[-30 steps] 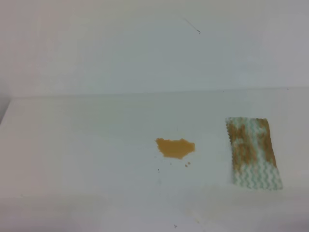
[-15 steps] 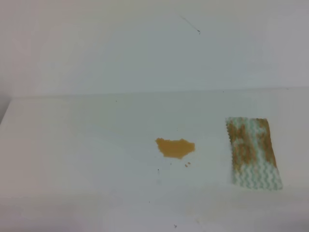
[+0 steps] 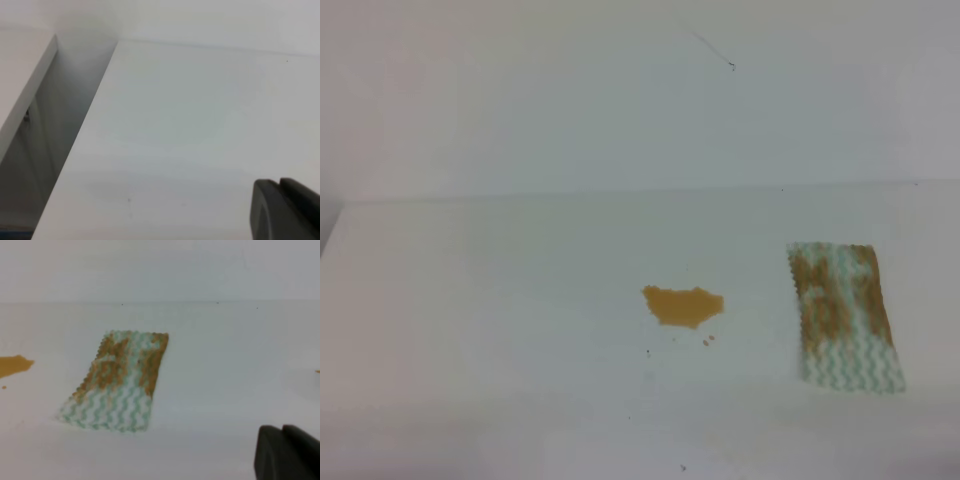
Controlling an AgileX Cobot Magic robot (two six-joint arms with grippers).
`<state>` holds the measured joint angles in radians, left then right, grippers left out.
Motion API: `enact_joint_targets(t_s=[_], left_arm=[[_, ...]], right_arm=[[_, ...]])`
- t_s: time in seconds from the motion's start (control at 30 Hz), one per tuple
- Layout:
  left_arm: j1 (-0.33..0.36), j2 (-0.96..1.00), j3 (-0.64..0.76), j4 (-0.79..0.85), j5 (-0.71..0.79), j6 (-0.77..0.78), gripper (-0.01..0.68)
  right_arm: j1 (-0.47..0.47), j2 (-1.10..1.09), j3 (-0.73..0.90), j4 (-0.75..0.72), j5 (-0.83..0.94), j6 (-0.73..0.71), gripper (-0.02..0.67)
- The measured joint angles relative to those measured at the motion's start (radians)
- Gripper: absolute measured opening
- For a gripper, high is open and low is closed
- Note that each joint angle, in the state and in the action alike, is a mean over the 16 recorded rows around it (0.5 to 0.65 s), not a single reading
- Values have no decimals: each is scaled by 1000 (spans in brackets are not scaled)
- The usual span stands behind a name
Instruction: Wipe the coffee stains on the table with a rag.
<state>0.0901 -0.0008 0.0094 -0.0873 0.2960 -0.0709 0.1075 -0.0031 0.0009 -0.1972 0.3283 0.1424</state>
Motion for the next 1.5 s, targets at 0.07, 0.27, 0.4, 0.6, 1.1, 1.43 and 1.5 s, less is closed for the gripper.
enact_joint_targets(t_s=[0.07,0.27,0.4,0.6,1.1,1.43,1.5], left_arm=[[0,0,-2,0,0,0,1],[0,-2,0,0,0,0,1],[0,-2,2,0,0,0,1],[0,-2,5,0,0,0,1],[0,-3,5,0,0,0,1],[0,0,5,0,0,0,1],[0,0,2,0,0,0,1]], right_arm=[[0,0,0,0,0,0,-3],[0,0,0,0,0,0,-3],[0,0,0,0,0,0,-3],[0,0,0,0,0,0,-3],[0,0,0,0,-60,0,-3],[0,0,0,12,-145,17,-3],[0,0,0,21,-167,33,-3]])
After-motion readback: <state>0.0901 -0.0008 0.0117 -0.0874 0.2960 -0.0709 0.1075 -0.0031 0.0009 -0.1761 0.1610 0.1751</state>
